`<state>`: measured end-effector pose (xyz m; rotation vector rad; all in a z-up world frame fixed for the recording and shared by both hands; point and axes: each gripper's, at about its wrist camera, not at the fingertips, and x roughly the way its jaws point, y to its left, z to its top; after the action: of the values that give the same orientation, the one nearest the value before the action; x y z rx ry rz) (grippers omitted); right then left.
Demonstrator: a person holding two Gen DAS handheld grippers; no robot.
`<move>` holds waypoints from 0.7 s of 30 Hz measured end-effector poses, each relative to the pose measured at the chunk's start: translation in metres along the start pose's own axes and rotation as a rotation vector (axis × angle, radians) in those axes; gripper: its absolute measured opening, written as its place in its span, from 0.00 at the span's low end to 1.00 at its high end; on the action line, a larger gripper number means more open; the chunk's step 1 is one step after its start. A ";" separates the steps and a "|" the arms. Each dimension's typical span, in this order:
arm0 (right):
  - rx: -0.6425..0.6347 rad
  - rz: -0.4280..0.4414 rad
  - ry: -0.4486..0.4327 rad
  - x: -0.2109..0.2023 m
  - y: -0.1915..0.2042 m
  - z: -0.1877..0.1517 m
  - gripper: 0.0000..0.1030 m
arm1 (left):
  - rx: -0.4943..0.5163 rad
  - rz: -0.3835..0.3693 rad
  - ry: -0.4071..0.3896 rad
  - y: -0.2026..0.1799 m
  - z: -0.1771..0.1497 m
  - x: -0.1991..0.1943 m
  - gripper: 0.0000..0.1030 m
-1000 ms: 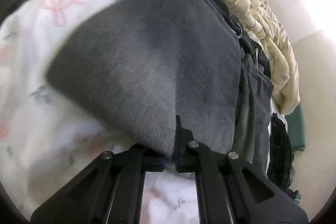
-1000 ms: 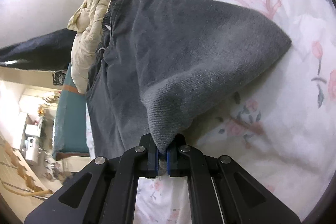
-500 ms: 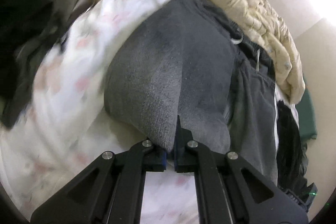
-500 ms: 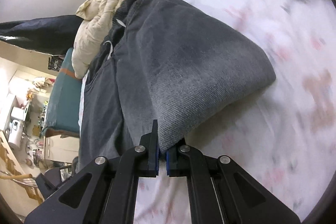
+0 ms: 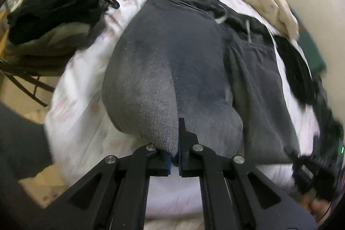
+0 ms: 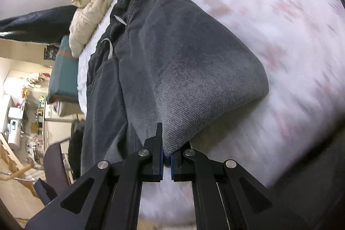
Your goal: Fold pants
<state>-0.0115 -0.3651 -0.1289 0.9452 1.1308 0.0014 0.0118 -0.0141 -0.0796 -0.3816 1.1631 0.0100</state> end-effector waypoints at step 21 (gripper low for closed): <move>-0.215 0.025 0.103 -0.044 0.072 -0.051 0.67 | 0.093 0.010 -0.089 0.015 0.006 -0.085 0.81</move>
<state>-0.0394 -0.3066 -0.0548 0.7745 1.1873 0.1902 -0.0203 0.0173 -0.0058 -0.2903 1.0730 -0.0186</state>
